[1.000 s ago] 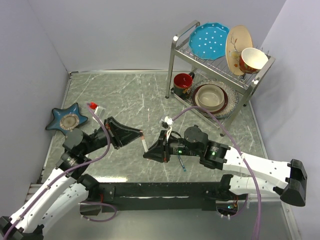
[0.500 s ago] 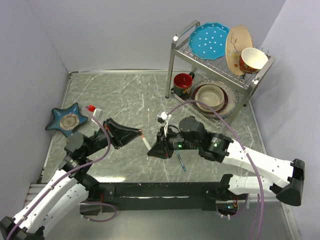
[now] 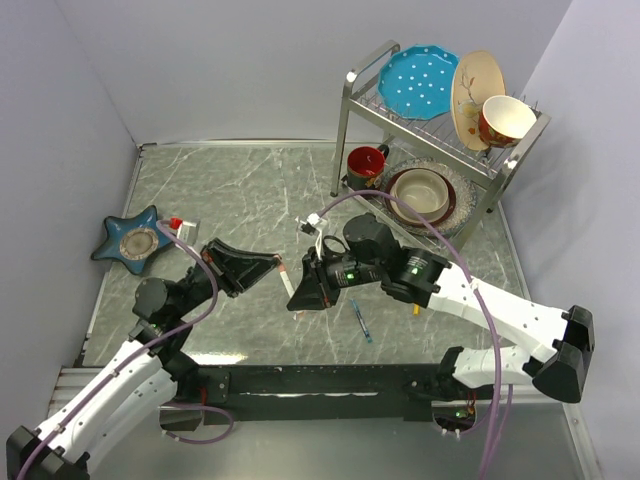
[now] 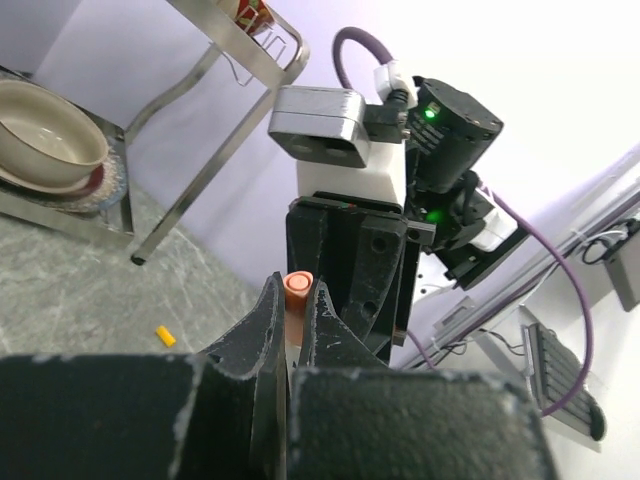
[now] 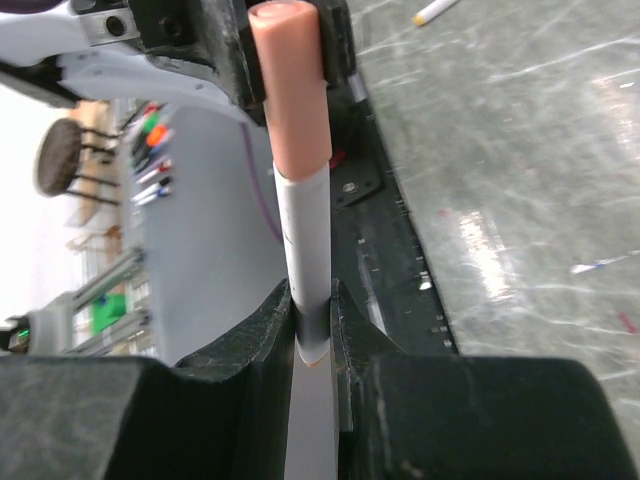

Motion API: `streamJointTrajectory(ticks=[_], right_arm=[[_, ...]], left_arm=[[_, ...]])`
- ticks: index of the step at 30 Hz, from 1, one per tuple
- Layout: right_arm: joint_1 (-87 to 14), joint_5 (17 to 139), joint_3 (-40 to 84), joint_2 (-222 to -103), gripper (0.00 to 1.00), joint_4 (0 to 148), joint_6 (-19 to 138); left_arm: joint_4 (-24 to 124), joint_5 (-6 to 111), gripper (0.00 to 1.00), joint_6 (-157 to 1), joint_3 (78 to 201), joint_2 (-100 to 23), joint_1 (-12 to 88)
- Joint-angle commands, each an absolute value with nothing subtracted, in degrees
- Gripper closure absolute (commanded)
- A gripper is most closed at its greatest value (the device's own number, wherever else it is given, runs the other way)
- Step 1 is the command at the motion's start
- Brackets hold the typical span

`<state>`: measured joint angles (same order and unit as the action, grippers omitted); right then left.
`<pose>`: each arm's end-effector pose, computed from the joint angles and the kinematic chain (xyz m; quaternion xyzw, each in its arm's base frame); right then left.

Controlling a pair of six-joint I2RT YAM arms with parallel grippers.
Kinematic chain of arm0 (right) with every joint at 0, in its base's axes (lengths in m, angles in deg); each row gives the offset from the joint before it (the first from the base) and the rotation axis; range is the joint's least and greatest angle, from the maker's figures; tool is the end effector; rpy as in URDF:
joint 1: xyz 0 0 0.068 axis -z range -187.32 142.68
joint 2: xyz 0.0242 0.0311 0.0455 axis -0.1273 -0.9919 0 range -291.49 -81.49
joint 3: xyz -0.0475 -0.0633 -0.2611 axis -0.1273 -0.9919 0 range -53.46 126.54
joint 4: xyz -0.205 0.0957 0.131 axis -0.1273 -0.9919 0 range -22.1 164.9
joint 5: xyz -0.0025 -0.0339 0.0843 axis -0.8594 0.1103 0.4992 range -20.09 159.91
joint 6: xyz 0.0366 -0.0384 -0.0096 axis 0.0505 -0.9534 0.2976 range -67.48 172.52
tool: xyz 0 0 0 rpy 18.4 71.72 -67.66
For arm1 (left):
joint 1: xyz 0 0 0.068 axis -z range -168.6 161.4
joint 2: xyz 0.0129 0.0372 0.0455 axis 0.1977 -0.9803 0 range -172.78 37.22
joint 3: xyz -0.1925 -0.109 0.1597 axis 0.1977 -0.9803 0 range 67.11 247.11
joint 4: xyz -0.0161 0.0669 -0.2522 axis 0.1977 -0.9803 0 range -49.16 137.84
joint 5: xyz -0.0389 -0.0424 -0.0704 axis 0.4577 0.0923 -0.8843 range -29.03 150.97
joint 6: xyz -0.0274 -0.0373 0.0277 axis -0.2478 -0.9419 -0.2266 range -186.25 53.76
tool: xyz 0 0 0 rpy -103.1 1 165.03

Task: Insert the pens into the pen caps

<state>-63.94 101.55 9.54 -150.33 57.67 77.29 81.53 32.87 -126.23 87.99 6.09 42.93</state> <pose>0.1332 0.2361 0.3536 -0.3648 0.7305 0.5184 0.2540 0.1127 -0.0888 0.3074 0.0659 0.5658 -0.6739 0.4704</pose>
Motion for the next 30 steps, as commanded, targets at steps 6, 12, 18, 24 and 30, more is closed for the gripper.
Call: streamJointTrajectory(ticks=[6,12,18,24,30], right_arm=[[-57.4,95.9,17.1,-151.0,1.0,88.0,77.7],[-57.4,94.7,19.7,-151.9,1.0,86.3,74.1],[-54.8,97.1,25.1,-153.5,1.0,85.3,73.9],[-54.2,99.5,25.6,-155.5,1.0,90.5,75.9],[-51.6,104.7,21.0,-156.1,1.0,97.9,80.1]], left_arm=[[49.4,10.3,0.99,-119.4,90.1,5.9,47.4],[40.0,10.9,0.99,-116.3,91.5,5.9,47.8],[41.5,9.4,0.99,-118.1,90.8,7.2,48.0],[45.0,7.8,0.99,-120.2,90.2,7.3,48.1],[46.1,6.2,0.99,-120.0,88.1,8.3,48.1]])
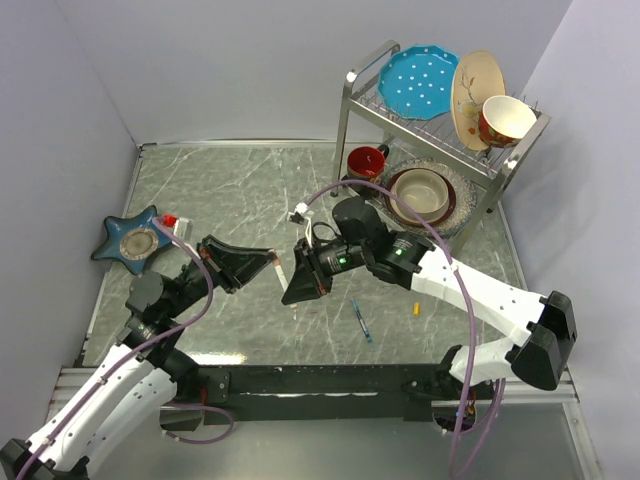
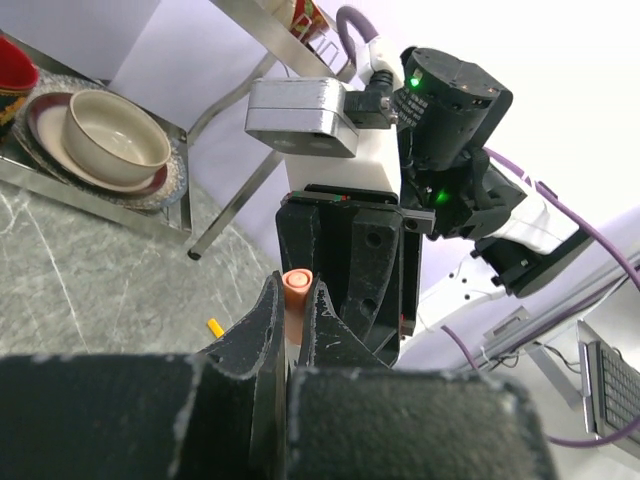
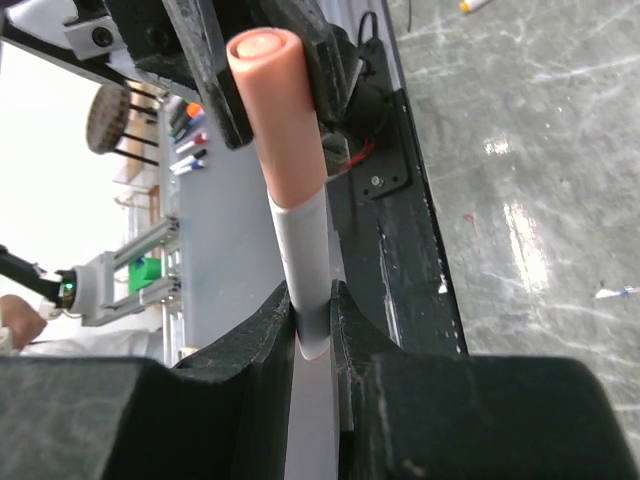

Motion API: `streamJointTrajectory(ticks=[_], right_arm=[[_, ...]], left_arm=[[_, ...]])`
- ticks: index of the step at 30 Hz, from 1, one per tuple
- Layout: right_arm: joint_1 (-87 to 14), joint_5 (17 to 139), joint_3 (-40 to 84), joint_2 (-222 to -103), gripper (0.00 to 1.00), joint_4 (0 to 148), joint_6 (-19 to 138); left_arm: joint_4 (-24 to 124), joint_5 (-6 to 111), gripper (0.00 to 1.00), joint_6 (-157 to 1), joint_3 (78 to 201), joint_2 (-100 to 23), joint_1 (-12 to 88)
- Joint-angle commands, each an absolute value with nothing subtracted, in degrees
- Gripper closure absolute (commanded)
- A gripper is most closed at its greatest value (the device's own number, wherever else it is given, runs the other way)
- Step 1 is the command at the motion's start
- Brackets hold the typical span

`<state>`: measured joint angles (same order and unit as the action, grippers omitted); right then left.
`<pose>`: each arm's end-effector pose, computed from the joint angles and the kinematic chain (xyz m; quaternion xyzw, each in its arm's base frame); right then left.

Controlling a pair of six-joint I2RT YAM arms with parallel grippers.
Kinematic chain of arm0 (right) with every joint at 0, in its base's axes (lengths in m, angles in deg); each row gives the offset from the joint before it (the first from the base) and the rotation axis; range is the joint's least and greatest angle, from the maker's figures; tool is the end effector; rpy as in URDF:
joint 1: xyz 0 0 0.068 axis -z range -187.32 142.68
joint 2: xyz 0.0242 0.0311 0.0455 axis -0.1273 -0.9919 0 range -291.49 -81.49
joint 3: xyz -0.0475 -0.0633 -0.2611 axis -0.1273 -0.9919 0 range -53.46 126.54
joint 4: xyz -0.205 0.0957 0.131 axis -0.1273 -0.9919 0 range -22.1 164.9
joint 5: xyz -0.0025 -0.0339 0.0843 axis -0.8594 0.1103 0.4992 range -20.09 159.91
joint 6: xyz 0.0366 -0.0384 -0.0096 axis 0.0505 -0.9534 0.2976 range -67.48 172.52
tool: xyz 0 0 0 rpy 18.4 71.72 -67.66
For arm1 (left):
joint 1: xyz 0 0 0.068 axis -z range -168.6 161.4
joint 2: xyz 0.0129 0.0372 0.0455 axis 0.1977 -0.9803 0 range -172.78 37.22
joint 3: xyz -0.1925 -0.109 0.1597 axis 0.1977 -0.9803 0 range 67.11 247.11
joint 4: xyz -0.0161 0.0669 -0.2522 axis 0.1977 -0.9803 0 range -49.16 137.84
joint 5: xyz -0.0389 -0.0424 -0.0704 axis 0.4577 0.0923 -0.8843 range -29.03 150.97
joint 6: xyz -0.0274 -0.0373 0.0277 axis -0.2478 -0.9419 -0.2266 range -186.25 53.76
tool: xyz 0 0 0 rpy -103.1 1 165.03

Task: Insert the pens into the pen caps

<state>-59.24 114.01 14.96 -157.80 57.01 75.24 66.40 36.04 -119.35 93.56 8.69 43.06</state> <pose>0.1643 0.2499 0.3525 -0.3910 0.7094 0.5516 0.1990 0.1088 -0.0846 0.3208 0.0612 0.6063 -0.6227 0.4908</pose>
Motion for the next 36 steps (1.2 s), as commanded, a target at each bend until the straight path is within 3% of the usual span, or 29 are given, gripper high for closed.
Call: streamJointTrajectory(ticks=[1,8,17,32,33,36], right_arm=[[-51.3,104.6,21.2,-155.7,1.0,96.4,78.6],[-50.5,101.1,20.0,-154.2,1.0,92.7,72.0],[-52.0,106.8,18.7,-155.0,1.0,88.2,70.5],[-52.2,106.6,13.2,-150.0,1.0,86.2,70.7],[-52.1,106.5,13.3,-149.7,1.0,85.7,70.4],[-52.1,106.3,13.9,-149.0,1.0,83.0,68.2]], left_arm=[[42.5,6.2,0.99,-118.7,88.6,8.2,48.1],[42.6,6.4,0.99,-118.3,87.8,6.6,48.4],[39.0,16.1,0.99,-114.1,104.2,-0.4,48.4],[35.3,19.1,0.99,-107.3,113.7,-2.0,48.3],[34.4,19.5,0.98,-106.9,114.4,-2.1,48.3],[31.8,20.3,0.8,-105.2,116.8,-2.3,48.3]])
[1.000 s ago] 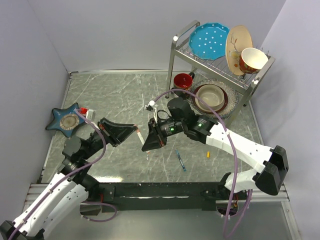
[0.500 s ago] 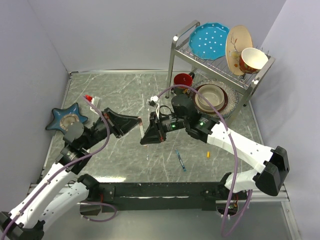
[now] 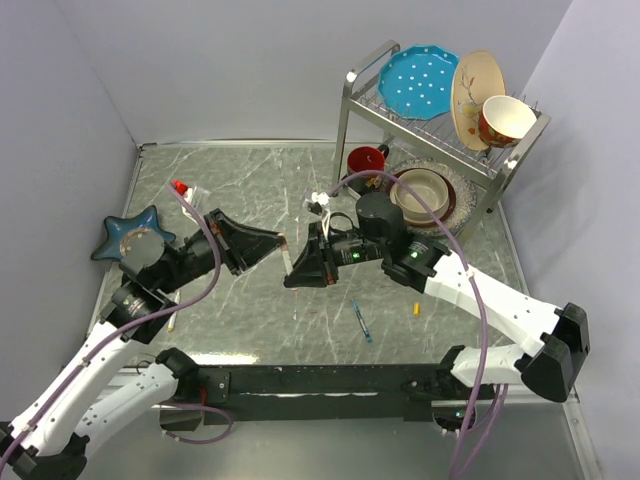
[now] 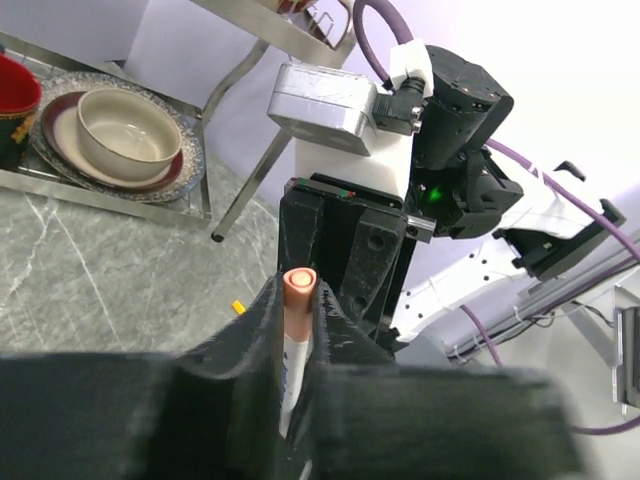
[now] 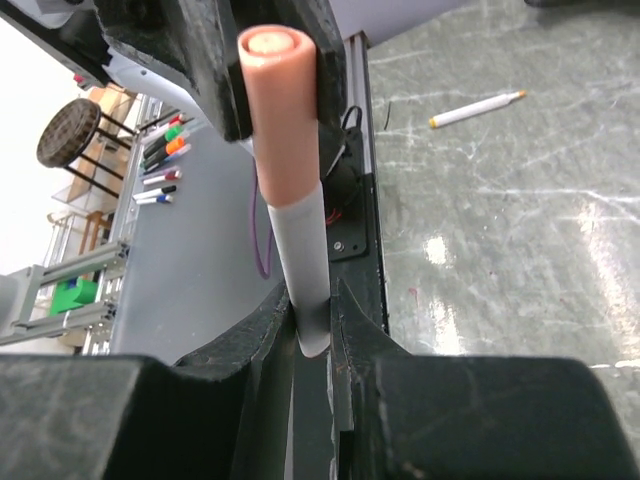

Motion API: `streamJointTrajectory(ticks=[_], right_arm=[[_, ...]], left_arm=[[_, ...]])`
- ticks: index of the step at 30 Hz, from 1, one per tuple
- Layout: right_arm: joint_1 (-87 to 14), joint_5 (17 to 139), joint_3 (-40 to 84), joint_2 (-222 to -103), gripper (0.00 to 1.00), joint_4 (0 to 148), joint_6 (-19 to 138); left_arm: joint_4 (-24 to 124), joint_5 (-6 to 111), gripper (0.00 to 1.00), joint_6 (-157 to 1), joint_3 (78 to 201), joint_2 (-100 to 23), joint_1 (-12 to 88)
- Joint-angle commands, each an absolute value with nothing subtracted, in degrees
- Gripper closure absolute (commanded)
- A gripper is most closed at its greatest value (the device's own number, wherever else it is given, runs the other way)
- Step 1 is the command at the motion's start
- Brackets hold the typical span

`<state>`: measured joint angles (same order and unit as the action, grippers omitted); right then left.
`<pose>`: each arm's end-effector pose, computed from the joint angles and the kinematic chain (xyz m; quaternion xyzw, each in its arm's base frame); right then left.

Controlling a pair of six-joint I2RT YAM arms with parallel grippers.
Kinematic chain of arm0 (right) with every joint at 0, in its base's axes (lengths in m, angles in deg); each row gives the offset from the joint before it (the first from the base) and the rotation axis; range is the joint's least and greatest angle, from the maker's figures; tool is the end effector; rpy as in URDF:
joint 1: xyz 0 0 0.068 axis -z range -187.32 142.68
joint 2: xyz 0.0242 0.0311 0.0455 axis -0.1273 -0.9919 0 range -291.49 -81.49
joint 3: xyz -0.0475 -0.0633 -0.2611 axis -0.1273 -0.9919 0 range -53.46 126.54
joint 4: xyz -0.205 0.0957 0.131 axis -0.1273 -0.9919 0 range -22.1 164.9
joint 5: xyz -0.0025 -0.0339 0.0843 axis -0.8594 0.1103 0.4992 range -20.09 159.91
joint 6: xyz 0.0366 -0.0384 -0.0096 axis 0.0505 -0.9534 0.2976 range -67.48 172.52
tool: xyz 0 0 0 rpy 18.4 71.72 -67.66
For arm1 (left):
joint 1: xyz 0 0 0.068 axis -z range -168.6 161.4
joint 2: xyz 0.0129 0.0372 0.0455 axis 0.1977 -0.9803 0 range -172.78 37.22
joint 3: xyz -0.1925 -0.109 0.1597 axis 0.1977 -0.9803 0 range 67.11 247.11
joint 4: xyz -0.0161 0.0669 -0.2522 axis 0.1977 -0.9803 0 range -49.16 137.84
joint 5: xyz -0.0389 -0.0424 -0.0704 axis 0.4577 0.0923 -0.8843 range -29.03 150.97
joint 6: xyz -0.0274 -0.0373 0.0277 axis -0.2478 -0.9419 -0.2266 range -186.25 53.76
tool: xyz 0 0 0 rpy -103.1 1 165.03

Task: Insert the pens into the pen caps

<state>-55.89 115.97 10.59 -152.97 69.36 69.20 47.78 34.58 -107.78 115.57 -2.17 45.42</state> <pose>0.1680 0.2291 0.3695 -0.4321 0.6254 0.5668 0.3176 0.1180 -0.0987 0.3955 0.1318 0.6422 -0.5707 0.4944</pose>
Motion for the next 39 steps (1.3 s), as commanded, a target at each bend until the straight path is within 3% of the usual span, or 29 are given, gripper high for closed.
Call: streamJointTrajectory(ticks=[1,6,17,18,19,24,39], right_arm=[[-52.2,106.7,14.1,-149.0,1.0,81.7,67.5],[-52.6,108.8,14.6,-148.9,1.0,79.3,66.9],[-54.2,109.2,13.2,-146.1,1.0,76.0,66.0],[-54.2,109.3,13.1,-145.9,1.0,75.6,66.1],[-54.4,109.5,13.0,-145.7,1.0,75.3,66.2],[-57.3,110.4,11.2,-144.2,1.0,75.3,66.8],[-61.8,106.7,12.4,-143.8,1.0,71.2,66.3]], left_arm=[[31.3,21.3,0.72,-104.8,117.9,-2.3,48.3],[31.0,21.9,0.49,-104.2,120.6,-3.6,48.4],[25.7,32.8,0.28,-97.3,131.9,-3.7,48.3],[24.6,35.0,0.19,-95.6,134.8,-4.4,48.3],[24.5,35.9,0.17,-94.9,135.9,-4.5,48.3],[27.8,36.6,0.14,-93.5,140.0,-7.1,48.3],[34.4,30.7,0.2,-94.8,140.4,-12.2,48.3]])
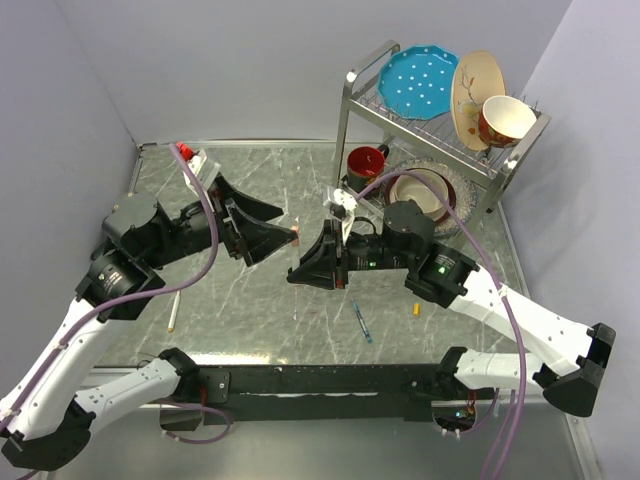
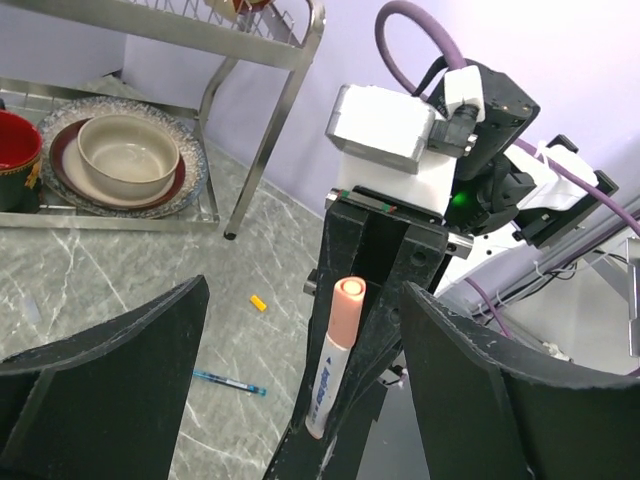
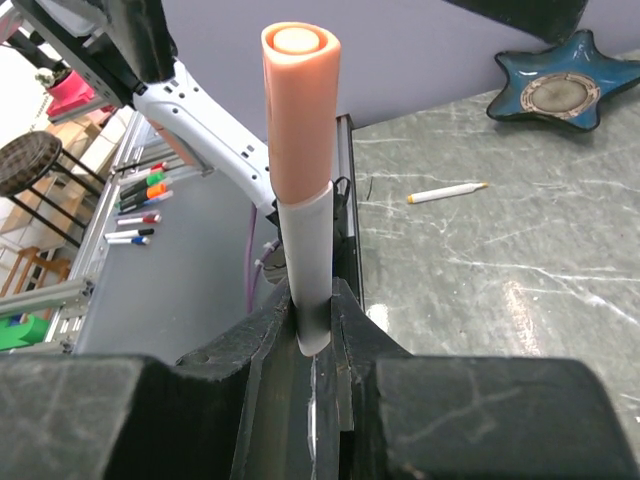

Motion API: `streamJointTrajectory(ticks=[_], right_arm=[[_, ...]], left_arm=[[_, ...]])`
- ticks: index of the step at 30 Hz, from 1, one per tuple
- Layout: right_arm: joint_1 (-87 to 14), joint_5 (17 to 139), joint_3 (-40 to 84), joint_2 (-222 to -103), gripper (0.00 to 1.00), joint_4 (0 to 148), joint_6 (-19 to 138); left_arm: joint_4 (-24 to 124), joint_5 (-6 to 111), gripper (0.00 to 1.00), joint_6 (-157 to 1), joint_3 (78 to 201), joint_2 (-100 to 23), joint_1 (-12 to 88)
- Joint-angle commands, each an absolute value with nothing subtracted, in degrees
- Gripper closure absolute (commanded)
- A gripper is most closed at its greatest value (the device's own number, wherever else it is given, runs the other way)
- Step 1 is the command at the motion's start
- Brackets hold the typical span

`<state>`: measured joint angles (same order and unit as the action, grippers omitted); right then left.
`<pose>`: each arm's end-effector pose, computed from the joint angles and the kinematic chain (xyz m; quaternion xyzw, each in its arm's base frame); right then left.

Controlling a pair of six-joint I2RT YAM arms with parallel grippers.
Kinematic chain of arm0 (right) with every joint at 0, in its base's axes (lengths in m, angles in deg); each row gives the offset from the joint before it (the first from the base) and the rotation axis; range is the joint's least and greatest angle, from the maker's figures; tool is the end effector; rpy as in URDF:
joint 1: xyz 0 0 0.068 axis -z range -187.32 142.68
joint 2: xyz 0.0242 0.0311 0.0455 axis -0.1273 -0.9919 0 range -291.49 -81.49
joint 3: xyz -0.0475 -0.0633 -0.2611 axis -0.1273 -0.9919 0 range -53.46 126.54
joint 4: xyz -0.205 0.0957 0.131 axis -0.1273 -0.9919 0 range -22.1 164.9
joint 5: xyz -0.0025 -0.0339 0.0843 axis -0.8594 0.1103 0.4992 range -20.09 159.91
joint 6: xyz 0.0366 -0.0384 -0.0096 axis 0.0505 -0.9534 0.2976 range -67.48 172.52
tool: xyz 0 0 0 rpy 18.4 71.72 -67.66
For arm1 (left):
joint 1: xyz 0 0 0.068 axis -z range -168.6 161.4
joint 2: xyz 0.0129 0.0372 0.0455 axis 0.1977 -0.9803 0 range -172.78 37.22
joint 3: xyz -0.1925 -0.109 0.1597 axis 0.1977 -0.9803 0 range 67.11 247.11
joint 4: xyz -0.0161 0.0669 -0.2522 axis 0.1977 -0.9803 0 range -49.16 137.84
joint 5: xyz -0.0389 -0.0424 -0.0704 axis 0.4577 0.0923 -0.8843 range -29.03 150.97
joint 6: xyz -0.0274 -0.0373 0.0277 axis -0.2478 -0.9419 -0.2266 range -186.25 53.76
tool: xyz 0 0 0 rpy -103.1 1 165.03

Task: Insert the pens into the pen caps

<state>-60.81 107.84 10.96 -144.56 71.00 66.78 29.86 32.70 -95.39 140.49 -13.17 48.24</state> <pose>0.1287 0.2107 0.4101 -0.4410 0.5683 0.5594 0.4118 0.1170 -0.1087 0.4770 0.2236 0.6415 -0.5277 0.5099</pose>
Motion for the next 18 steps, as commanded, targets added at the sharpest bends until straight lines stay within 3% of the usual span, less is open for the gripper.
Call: streamJointTrajectory(ticks=[1,7,13,16,17,18], right_arm=[[-61.9,106.6,12.6,-143.8,1.0,71.1,66.2],[-62.7,105.6,12.6,-144.1,1.0,71.2,66.8],[-63.0,105.3,12.5,-144.3,1.0,71.4,67.2],[-63.0,105.8,13.2,-144.5,1.0,70.9,67.3],[-63.0,105.6,13.2,-144.5,1.0,70.9,67.4],[-63.0,105.2,13.1,-144.4,1.0,71.6,67.5]], left_arm=[[35.1,30.3,0.21,-95.0,140.1,-12.2,48.3],[35.2,28.2,0.24,-95.5,139.4,-13.7,48.3],[36.3,26.1,0.37,-96.4,137.7,-14.9,48.3],[36.6,24.5,0.58,-97.1,137.2,-15.2,48.3],[36.8,23.9,0.73,-97.4,136.7,-15.2,48.3],[37.2,23.1,0.79,-97.7,136.2,-15.1,48.3]])
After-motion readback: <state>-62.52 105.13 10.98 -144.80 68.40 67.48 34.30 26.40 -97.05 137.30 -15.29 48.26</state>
